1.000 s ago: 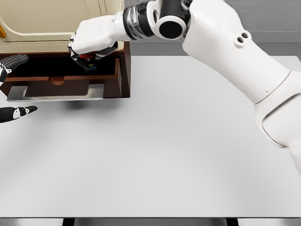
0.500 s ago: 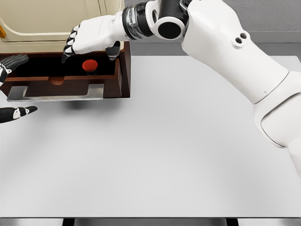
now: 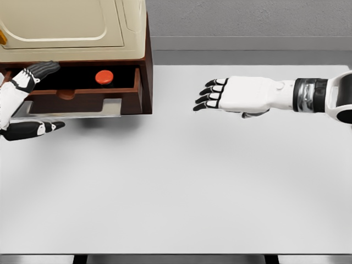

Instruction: Open the cabinet drawer with left arm, and place a switch into the drawer with right arm

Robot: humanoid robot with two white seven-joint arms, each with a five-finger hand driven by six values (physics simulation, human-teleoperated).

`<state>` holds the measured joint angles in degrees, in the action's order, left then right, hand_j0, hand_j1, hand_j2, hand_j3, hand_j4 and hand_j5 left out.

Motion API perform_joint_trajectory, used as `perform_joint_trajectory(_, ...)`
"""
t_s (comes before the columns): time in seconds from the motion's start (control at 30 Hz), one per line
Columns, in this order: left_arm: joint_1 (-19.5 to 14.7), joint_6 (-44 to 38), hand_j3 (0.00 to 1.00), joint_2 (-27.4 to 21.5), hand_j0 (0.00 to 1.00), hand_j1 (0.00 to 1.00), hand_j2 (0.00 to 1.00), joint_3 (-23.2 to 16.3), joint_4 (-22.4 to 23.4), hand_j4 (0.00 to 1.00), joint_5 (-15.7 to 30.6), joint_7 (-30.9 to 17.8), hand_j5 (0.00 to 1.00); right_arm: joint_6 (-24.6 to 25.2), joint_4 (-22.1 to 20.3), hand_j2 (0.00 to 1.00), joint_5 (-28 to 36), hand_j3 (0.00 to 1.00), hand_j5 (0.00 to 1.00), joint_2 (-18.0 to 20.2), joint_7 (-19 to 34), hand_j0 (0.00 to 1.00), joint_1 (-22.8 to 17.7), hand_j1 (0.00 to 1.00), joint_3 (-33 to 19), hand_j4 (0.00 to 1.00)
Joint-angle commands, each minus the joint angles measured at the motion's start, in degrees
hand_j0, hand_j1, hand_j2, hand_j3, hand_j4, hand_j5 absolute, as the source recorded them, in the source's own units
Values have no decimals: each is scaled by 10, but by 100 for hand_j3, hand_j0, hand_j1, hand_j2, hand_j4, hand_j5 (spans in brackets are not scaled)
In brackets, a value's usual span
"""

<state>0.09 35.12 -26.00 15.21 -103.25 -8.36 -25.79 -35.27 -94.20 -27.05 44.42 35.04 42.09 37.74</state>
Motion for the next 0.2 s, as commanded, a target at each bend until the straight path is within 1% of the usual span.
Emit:
perform_joint_trajectory(0.0,-1,-1,100,0,100,100,100,-9,0,100,4,0,100,3,12,100,2,100,100,31,0,100,-4,100,-99,100)
perform_joint_trajectory(0.03,-1,-1,100,0,100,100,100,-9,0,100,4,0,100,3,23,100,2,100,100,31,0,100,-16,100,-115,100)
perform_joint_trajectory(0.1,-1,-1,100,0,100,100,100,-9,0,100,4,0,100,3,35,100,6,100,100,32,0,100,-23,100,-122,100)
perform_joint_trajectory(0.13,-1,-1,100,0,100,100,100,-9,0,100,4,0,100,3,36,100,8,100,100,28,0,100,-30,100,-143,100)
perform_joint_trajectory(0.17,-2,-1,100,0,100,100,100,-9,0,100,4,0,100,3,31,100,8,100,100,26,0,100,-46,100,-166,100)
